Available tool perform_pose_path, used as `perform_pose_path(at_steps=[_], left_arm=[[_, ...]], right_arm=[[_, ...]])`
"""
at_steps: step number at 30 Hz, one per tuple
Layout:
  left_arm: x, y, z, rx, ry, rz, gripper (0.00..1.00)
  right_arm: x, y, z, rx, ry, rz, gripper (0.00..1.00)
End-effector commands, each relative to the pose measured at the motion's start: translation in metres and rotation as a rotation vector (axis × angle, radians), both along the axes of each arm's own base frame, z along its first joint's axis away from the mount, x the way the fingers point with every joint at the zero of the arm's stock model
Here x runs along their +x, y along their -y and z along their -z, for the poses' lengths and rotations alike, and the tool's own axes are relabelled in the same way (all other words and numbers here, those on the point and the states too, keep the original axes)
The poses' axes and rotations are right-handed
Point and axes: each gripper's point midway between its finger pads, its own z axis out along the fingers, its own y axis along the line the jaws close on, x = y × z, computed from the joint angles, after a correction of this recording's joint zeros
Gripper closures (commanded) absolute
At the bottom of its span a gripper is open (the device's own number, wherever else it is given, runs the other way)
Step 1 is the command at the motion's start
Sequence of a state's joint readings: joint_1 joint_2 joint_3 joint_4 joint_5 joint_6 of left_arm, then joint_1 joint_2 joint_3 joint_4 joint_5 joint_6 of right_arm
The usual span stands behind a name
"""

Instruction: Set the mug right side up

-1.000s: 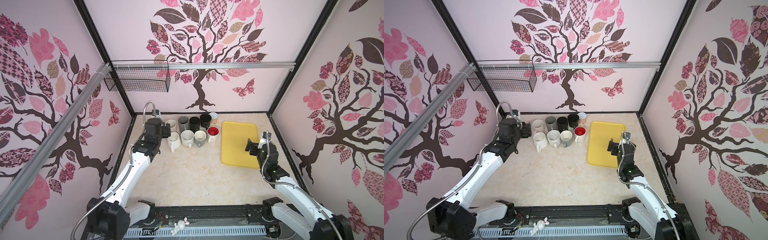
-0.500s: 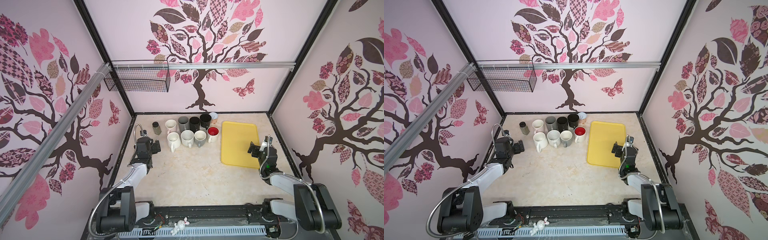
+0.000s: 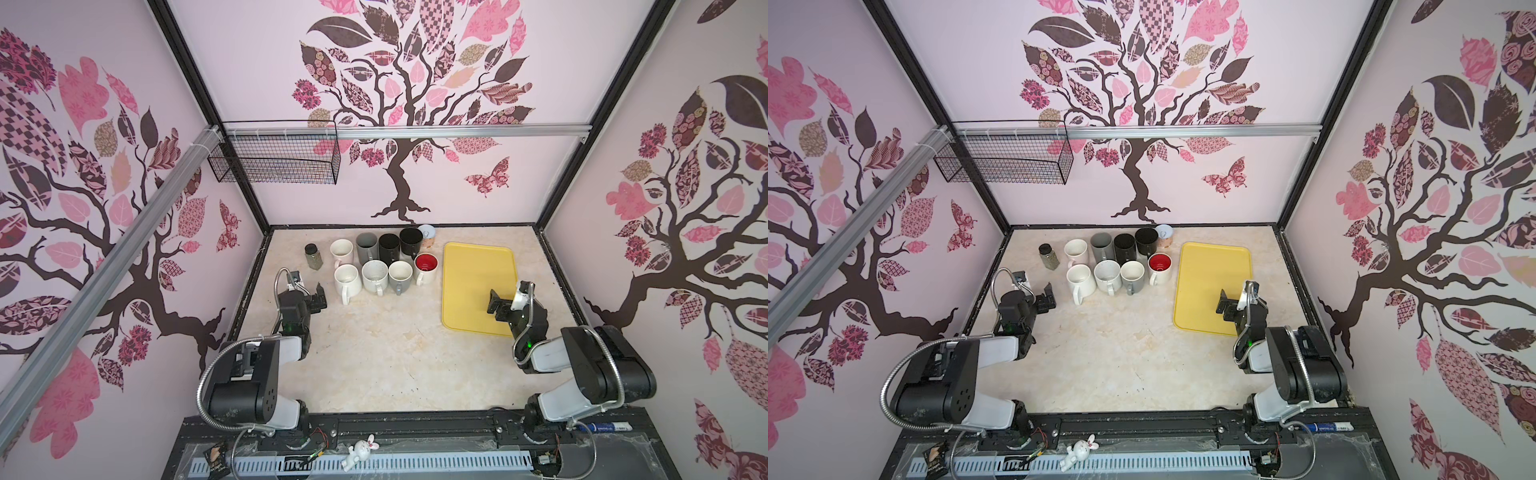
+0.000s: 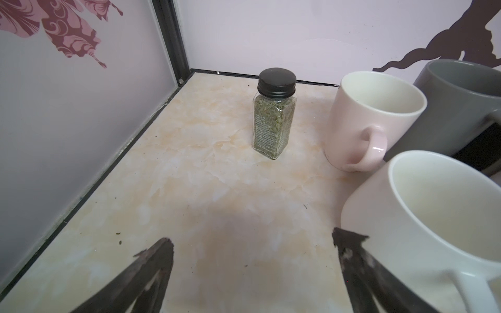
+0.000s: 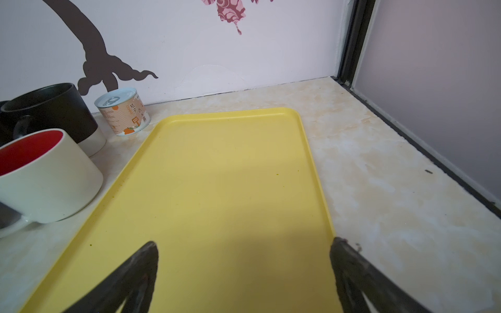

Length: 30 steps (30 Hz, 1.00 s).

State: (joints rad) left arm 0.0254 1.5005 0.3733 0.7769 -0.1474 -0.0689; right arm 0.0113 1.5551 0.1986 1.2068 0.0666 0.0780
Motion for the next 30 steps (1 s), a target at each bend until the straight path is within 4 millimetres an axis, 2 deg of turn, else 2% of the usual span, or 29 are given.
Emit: perform_pose_path(at_steps=[1, 2, 15, 30], left_arm=[[0.0086, 0.0066, -0.0061, 0.001, 0.067, 0.057, 0.03], [0.0137, 0.0101, -0.0039, -0.001, 0.053, 0.080, 0.03], [0.0111, 0.0157, -0.0033, 0.030, 0.031, 0.084, 0.03], [0.0116, 0.0145, -0.0032, 0.023, 0.031, 0.089, 0.03]], right_arm=[[0.0187, 0.0027, -0.0185, -0.008, 0.036, 0.014, 0.00], [0.0191, 0.0026, -0.0176, -0.008, 0.025, 0.014, 0.00], [0.0196, 0.0016, -0.0179, -0.011, 0.028, 0.009, 0.00], [0.0195, 0.0014, -0.0177, -0.011, 0.028, 0.008, 0.00]])
